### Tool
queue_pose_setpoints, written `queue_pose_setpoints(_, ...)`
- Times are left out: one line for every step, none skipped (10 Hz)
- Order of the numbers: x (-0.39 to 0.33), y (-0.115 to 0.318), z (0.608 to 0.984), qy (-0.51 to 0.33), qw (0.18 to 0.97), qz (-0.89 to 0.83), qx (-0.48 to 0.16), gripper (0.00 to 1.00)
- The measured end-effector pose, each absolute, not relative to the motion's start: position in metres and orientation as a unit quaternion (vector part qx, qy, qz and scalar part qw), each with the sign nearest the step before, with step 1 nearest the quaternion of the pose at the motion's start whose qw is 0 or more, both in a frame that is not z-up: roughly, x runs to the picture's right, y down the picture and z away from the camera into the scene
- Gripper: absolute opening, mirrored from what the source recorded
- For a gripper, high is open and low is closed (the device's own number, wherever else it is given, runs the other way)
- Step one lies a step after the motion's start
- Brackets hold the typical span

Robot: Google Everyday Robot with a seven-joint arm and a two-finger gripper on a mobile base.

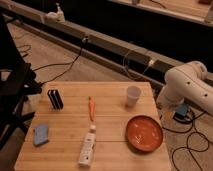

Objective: Knock the eraser over

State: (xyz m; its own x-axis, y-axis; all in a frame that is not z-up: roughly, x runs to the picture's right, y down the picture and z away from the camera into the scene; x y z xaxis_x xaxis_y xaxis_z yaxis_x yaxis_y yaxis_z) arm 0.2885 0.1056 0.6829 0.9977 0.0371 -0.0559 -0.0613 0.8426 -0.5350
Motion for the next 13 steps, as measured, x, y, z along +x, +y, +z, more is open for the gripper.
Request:
queue_pose_setpoints(0.2885,0.1056,0.6829,0.022,0.96,0.026,-0.279,0.65)
queue_pose_setpoints(0.2885,0.1057,0.6829,0.022,0.96,0.026,-0.279,0.65)
queue_pose_setpoints(0.2885,0.1056,0.6828,0.022,0.96,0.026,-0.279,0.65)
queue_pose_setpoints(0.2885,0.1057,0.6829,0.022,0.96,0.026,-0.279,0.65)
queue_pose_setpoints(0.2885,0.1056,0.6829,0.022,0.96,0.026,-0.279,0.63)
queue_pose_setpoints(0.2885,0.1056,0.6829,0.022,0.96,0.026,-0.279,0.56)
queue_pose_setpoints(0.2885,0.1057,0.6829,0.022,0.96,0.026,-0.279,0.46)
queue_pose_setpoints(0.2885,0.1057,0.6829,0.022,0.96,0.026,-0.279,0.34)
queue_pose_setpoints(0.2885,0.1057,0.6829,0.022,0.96,0.026,-0.279,0.26)
queue_pose_setpoints(0.2885,0.1056,0.6828,0.022,0.96,0.026,-0.279,0.16)
queue_pose_setpoints(0.2885,0.1056,0.6829,0.022,0.96,0.026,-0.279,0.06)
queue_pose_setpoints(0.2886,0.1054,0.683,0.022,0.96,0.025,-0.279,0.0)
queue_pose_setpoints(0.285,0.1017,0.6852,0.018,0.961,0.022,-0.275,0.0)
